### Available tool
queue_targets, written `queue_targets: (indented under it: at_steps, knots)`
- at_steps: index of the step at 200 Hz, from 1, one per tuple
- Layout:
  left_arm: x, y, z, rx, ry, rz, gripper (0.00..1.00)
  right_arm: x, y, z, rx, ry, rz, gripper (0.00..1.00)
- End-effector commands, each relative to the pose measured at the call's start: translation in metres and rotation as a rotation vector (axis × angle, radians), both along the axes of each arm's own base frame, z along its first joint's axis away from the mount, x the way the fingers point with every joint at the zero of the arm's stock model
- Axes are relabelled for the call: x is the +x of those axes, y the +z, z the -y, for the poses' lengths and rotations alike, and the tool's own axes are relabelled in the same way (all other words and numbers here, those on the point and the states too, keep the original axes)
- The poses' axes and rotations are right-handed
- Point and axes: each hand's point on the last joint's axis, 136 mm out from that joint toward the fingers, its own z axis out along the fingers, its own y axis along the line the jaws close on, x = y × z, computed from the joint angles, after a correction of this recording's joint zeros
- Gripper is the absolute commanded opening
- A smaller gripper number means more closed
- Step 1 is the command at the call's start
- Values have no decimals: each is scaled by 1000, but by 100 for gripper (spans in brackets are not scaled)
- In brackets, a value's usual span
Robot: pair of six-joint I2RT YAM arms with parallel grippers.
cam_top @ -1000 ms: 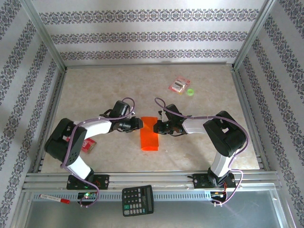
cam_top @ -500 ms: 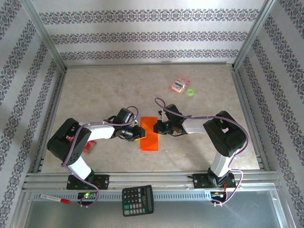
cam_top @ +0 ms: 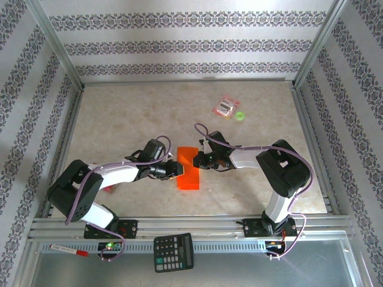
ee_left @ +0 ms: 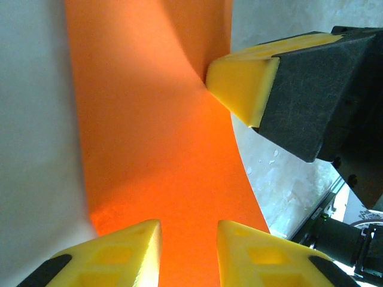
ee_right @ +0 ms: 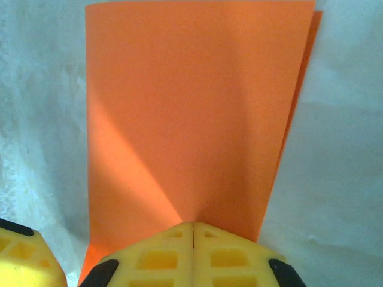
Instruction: Fold a paper plane with a square sheet of paper (pick it up from the middle)
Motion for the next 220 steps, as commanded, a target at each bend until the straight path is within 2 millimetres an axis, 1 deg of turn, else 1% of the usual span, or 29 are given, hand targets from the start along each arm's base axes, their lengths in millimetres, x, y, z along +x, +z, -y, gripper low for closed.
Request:
queue_targets:
  at_steps: [1, 9, 36, 51, 61, 79, 97, 106, 114, 138, 160, 179, 189, 220]
  knots:
    - [-4, -5, 11, -38, -18, -29, 30, -32, -51, 41, -205, -28, -128, 0]
    - [-5, -11, 10, -28, -19, -45, 30, -32, -52, 41, -205, -28, -128, 0]
    - [-16, -33, -3, 36, -4, -90, 30, -31, -52, 40, -203, -28, -129, 0]
    - [-21, -36, -8, 55, -5, -97, 30, -32, -52, 41, -206, -26, -129, 0]
    - [-23, -31, -9, 46, -4, -87, 30, -32, -52, 41, -206, -24, -128, 0]
    - [-23, -11, -3, 3, -15, -39, 33, -34, -52, 42, -206, -25, -129, 0]
    - [-24, 7, 5, -33, -28, 2, 33, -34, -52, 43, -209, -29, -127, 0]
    - [-25, 10, 8, -43, -33, 6, 33, -33, -52, 43, -208, -30, -125, 0]
    - [-27, 9, 11, -46, -38, 1, 33, -34, -52, 43, -207, -31, -127, 0]
    - [-33, -9, 15, -29, -58, -59, 32, -33, -54, 43, -207, -29, -127, 0]
    - [-38, -27, 7, 16, -44, -98, 31, -33, -55, 42, -209, -27, -131, 0]
    - [-44, -32, -1, 47, -43, -105, 31, -33, -54, 43, -210, -26, -129, 0]
    - [-46, -29, -2, 42, -46, -100, 31, -33, -55, 43, -212, -27, -130, 0]
    - [-41, 2, 8, -55, -49, -32, 33, -34, -54, 43, -208, -27, -130, 0]
